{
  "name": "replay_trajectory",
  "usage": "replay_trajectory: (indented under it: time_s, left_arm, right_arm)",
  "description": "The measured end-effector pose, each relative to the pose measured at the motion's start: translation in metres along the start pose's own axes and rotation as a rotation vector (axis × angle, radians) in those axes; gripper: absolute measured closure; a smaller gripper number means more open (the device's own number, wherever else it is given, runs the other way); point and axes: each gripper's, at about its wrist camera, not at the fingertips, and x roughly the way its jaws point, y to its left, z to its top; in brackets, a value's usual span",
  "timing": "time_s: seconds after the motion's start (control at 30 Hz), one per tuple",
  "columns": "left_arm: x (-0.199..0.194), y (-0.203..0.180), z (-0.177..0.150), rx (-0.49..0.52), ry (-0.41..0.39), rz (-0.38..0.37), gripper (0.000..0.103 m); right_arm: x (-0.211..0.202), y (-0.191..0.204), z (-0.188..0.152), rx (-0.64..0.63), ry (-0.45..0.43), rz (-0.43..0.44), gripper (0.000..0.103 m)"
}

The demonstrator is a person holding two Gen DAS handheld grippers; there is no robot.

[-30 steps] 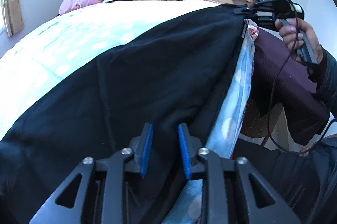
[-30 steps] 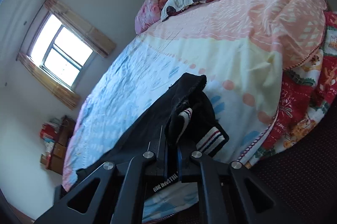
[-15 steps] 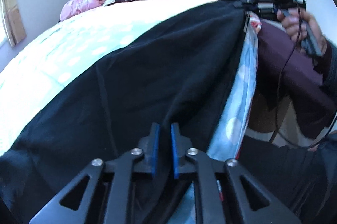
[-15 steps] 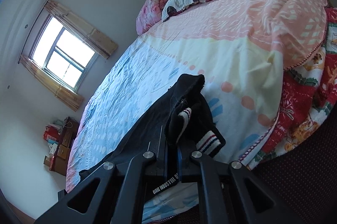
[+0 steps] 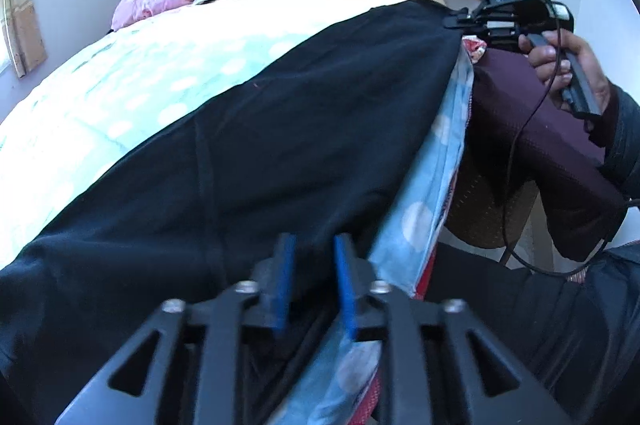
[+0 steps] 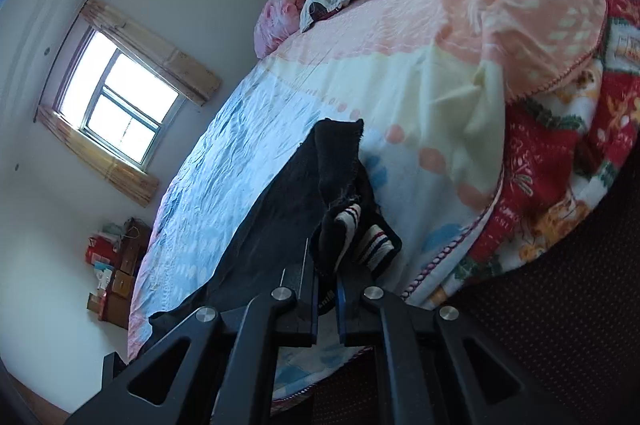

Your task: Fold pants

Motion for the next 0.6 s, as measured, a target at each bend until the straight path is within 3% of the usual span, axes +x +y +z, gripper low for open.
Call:
replay_trajectory:
  time_s: [0.03, 0.1, 0.13, 0.17, 0.23, 0.3, 0.43, 0.6]
  left_arm:
    - [-0.003, -0.001, 0.000, 0.006, -0.009, 0.008, 0.052]
    - [-0.012, -0.001, -0.003, 0.016, -0.045, 0.025, 0.037]
    - [-0.014, 0.001, -0.005, 0.013, -0.053, 0.028, 0.036]
    - [-0.015, 0.004, -0.007, 0.004, -0.053, 0.020, 0.036]
    - [-0.013, 0.010, -0.011, -0.019, -0.039, 0.020, 0.036]
    - [-0.010, 0.016, -0.014, -0.040, -0.026, 0.022, 0.036]
    - [-0.007, 0.018, -0.015, -0.060, -0.028, 0.021, 0.036]
    - [-0.004, 0.022, -0.017, -0.098, -0.037, 0.012, 0.036]
  right_arm:
    - [-0.001, 0.001, 0.001, -0.007, 0.005, -0.006, 0.093]
    - [-0.009, 0.002, 0.003, -0.020, 0.000, -0.040, 0.089]
    - [-0.016, 0.001, 0.005, -0.018, -0.015, -0.068, 0.078]
    - [-0.023, -0.001, 0.007, -0.015, -0.036, -0.100, 0.055]
    - [-0.043, -0.008, 0.012, 0.014, -0.124, -0.148, 0.043]
    - [-0.051, -0.011, 0.021, 0.032, -0.158, -0.143, 0.043]
    - [-0.041, -0.001, 0.051, 0.008, -0.119, -0.075, 0.043]
    - [0.018, -0.008, 0.083, 0.080, 0.134, -0.062, 0.045]
